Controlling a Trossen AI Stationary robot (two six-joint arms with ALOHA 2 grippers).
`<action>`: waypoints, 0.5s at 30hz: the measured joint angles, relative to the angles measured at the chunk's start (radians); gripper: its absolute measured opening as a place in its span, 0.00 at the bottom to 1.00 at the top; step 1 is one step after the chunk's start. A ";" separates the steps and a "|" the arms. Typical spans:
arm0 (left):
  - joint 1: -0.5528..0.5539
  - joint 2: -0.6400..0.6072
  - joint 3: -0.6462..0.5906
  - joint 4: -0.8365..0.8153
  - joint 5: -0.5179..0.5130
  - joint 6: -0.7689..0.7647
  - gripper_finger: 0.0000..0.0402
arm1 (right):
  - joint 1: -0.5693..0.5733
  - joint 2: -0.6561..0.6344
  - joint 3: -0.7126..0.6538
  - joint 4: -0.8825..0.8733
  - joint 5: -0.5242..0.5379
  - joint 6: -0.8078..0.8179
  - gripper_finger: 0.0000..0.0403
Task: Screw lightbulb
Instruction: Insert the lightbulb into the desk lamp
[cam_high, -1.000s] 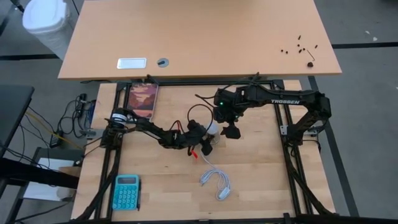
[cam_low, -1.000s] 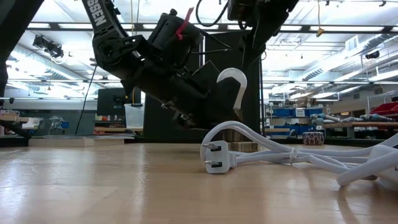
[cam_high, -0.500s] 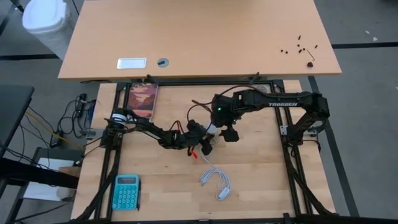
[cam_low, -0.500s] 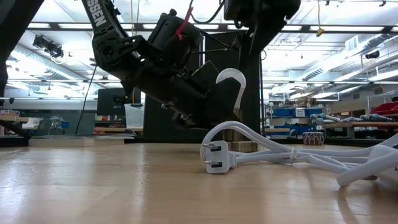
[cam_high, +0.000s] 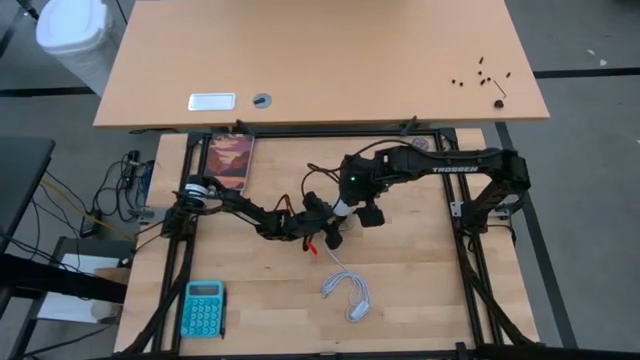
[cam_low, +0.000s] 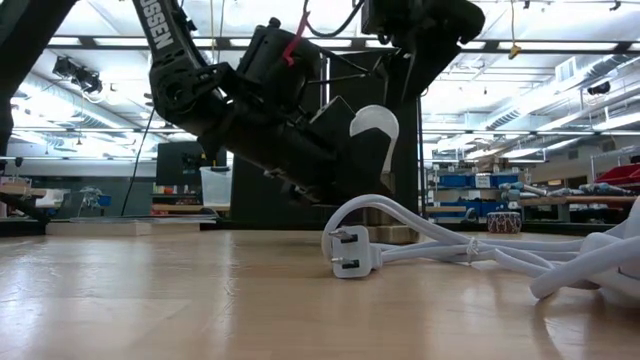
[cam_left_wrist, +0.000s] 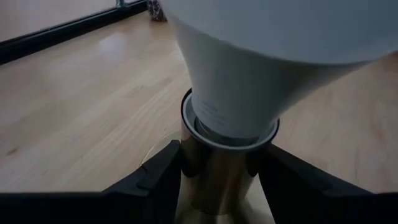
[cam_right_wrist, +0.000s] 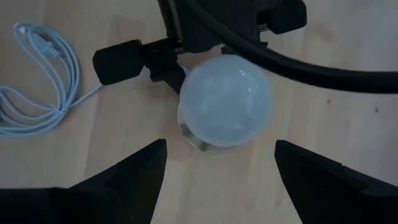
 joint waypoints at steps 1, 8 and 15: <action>0.000 0.000 0.000 -0.003 0.000 0.000 0.49 | 0.003 0.000 0.000 0.002 0.003 -0.013 0.77; 0.000 0.000 0.000 -0.002 0.001 -0.003 0.49 | 0.030 0.000 0.000 0.014 0.028 -0.071 0.77; 0.000 -0.001 0.000 -0.002 0.002 -0.005 0.49 | 0.069 0.000 0.006 0.055 0.096 -0.081 0.83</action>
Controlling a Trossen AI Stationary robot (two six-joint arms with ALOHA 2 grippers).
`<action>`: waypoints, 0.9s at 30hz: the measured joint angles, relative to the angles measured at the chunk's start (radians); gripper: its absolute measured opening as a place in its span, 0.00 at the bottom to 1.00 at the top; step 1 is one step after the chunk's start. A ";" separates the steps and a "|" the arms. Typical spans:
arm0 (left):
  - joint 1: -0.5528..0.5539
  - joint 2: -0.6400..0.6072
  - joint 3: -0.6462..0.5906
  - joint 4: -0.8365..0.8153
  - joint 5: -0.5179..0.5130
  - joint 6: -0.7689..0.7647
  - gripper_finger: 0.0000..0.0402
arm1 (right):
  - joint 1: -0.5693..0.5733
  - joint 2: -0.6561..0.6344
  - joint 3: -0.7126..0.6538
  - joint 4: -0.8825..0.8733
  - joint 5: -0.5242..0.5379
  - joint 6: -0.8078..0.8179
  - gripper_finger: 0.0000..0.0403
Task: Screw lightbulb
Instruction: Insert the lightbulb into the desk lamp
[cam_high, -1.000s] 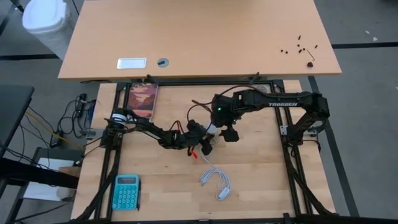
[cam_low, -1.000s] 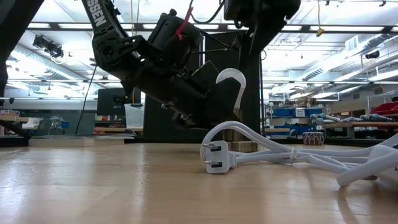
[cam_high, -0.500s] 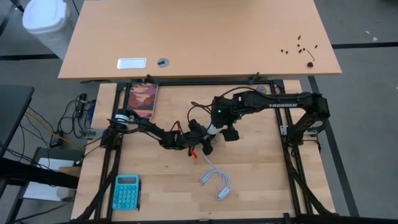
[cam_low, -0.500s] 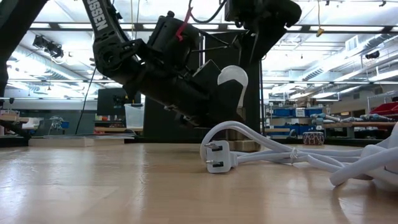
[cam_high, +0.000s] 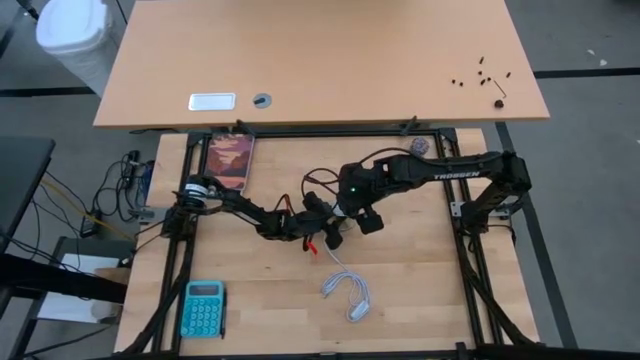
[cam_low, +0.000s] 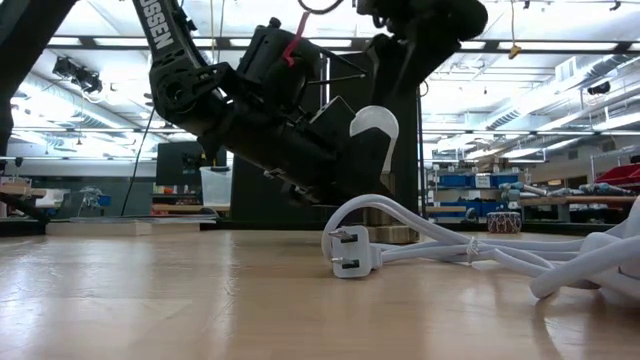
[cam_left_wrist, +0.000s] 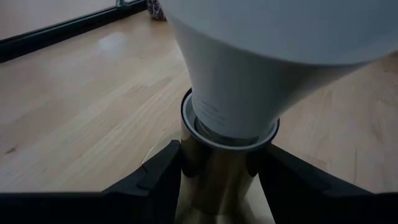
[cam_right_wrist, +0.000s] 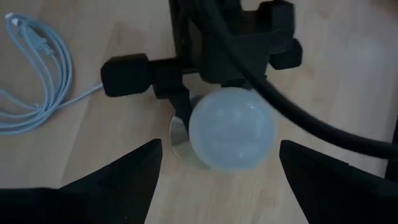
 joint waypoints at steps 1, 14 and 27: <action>0.000 0.000 0.000 0.001 0.000 0.000 0.49 | 0.001 0.000 0.004 0.002 -0.001 0.010 0.84; -0.002 0.000 0.000 0.005 0.012 -0.046 0.49 | -0.029 0.105 0.012 0.039 -0.016 0.006 0.85; -0.002 -0.001 0.000 -0.012 0.018 -0.080 0.49 | -0.050 0.070 0.029 0.001 -0.034 0.016 0.84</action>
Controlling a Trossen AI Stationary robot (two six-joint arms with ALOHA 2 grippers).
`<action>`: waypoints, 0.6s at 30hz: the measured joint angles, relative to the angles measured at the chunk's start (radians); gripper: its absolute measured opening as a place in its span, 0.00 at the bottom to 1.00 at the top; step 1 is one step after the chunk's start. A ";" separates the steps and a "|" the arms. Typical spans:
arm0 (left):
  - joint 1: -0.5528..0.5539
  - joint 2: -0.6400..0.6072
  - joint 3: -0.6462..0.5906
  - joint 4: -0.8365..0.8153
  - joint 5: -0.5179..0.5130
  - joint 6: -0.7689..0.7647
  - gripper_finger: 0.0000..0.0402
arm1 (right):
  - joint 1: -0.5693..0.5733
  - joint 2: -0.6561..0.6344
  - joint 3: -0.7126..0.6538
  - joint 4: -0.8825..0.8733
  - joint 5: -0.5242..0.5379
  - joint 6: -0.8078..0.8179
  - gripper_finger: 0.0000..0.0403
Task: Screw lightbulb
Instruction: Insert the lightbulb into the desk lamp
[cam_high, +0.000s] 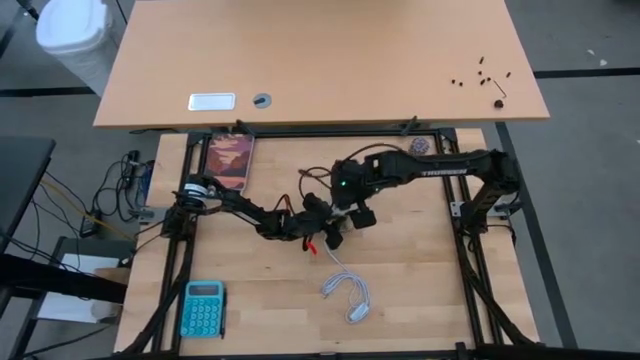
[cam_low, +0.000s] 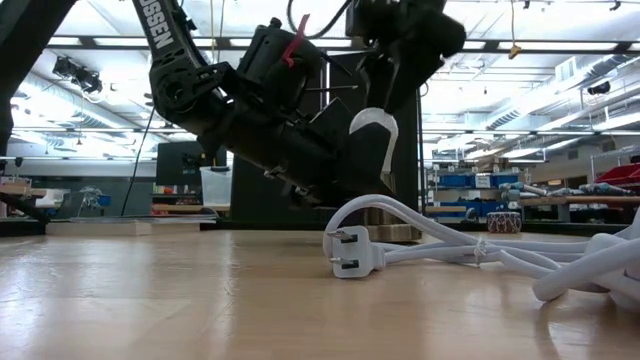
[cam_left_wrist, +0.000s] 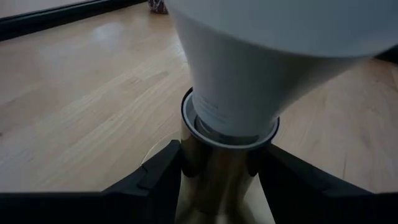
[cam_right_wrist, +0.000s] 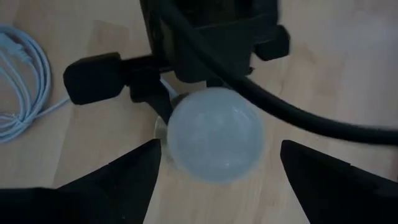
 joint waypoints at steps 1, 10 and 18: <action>0.000 0.000 0.000 0.000 0.000 0.001 0.49 | -0.003 -0.008 0.000 -0.001 -0.001 0.000 0.84; 0.002 0.000 0.000 0.023 0.002 0.003 0.67 | -0.026 -0.012 0.000 -0.043 -0.008 0.047 0.84; -0.010 0.000 0.000 0.022 0.006 0.004 0.74 | -0.025 -0.017 0.000 -0.066 -0.009 0.063 0.84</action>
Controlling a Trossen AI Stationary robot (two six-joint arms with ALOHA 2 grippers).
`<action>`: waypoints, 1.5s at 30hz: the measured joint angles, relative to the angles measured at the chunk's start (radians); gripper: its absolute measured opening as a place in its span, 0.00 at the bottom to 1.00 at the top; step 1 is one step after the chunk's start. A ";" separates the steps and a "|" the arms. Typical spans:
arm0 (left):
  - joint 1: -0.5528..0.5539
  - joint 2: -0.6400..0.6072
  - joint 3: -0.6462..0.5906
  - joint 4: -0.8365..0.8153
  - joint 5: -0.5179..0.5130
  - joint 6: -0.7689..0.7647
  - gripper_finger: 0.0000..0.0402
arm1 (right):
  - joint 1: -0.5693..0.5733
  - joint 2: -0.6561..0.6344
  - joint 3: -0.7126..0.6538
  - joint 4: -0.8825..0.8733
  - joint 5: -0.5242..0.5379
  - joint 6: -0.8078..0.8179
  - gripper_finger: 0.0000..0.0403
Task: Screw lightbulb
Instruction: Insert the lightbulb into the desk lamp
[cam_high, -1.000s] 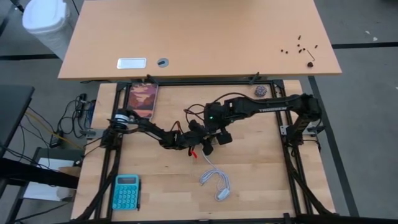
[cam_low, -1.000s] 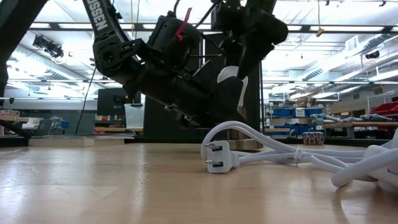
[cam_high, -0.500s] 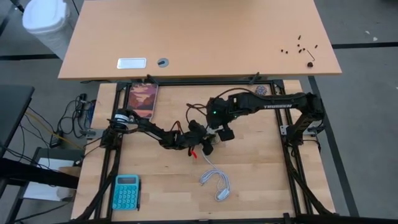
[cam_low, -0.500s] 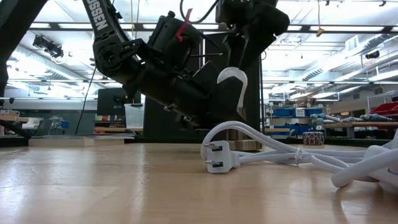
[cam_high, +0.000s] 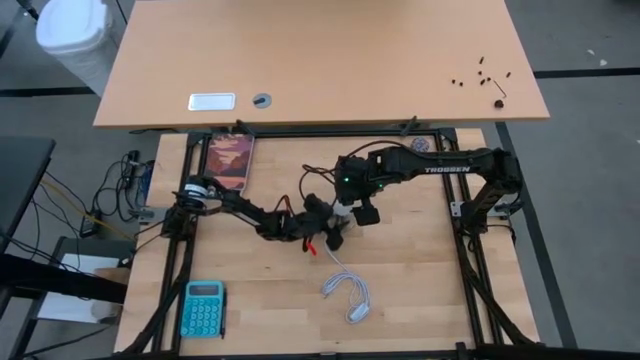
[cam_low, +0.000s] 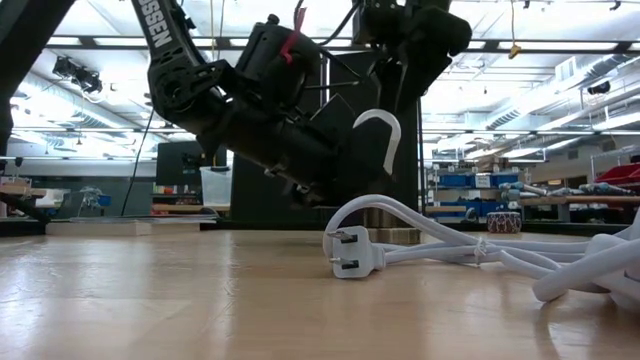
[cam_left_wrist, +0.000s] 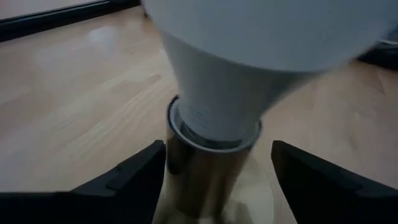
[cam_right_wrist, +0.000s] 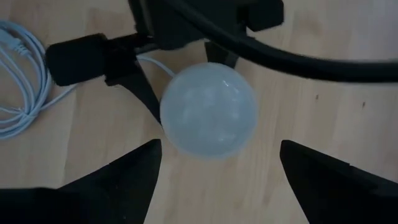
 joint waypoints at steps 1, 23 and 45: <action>-0.002 0.000 0.000 -0.002 0.000 0.000 0.74 | 0.000 0.000 0.000 -0.003 0.000 0.009 0.84; -0.015 -0.131 -0.188 -0.037 -0.016 -0.050 0.74 | -0.013 -0.032 -0.001 -0.014 -0.038 0.044 0.83; -0.015 -0.030 -0.095 0.079 0.009 0.081 0.74 | -0.048 -0.033 -0.015 0.008 -0.072 0.069 0.84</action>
